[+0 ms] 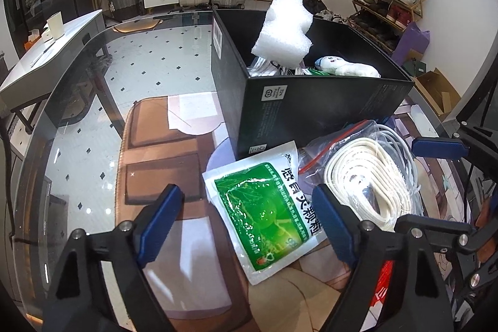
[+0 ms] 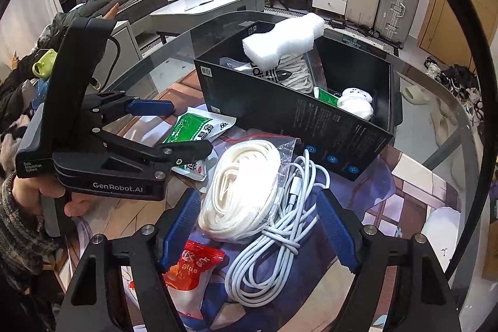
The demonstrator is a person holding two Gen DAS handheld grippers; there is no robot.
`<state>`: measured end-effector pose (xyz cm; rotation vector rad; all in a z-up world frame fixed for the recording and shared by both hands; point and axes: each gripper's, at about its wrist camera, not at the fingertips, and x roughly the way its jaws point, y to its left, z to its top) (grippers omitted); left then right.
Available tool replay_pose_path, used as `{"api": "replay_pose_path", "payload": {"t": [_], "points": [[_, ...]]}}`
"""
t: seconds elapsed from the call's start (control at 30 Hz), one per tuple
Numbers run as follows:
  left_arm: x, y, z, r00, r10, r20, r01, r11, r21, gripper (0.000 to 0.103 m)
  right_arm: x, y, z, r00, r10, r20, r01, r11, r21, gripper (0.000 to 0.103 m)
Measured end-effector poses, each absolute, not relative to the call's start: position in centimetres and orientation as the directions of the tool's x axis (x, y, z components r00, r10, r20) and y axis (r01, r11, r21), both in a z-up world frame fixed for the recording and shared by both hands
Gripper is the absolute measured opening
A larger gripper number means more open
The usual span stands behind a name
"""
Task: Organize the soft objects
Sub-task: 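Grasp the green sachet with the left gripper while the right gripper grasps the bagged white cable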
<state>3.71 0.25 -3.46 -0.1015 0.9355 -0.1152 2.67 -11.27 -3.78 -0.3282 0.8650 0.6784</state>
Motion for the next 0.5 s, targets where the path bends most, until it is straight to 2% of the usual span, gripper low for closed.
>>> {"api": "replay_pose_path", "payload": {"t": [0.3,0.37,0.5], "points": [[2.9,1.5,-3.2,0.595,-0.154,-0.789,0.041,0.986,-0.161,0.064,2.1,-9.8,-3.9,0.453,0.406,-0.794,-0.681,0.732,-0.014,0.079],[2.8,1.5,-3.2,0.595,-0.151,-0.789,0.039,0.986,-0.160,0.056,2.0,-9.6,-3.9,0.454,0.402,-0.795,-0.680,0.733,-0.018,0.079],[2.5,1.6,-3.2,0.600,-0.151,-0.786,0.039,0.986,-0.160,0.052,1.8,-9.1,-3.8,0.460,0.391,-0.797,-0.678,0.734,-0.031,0.079]]}}
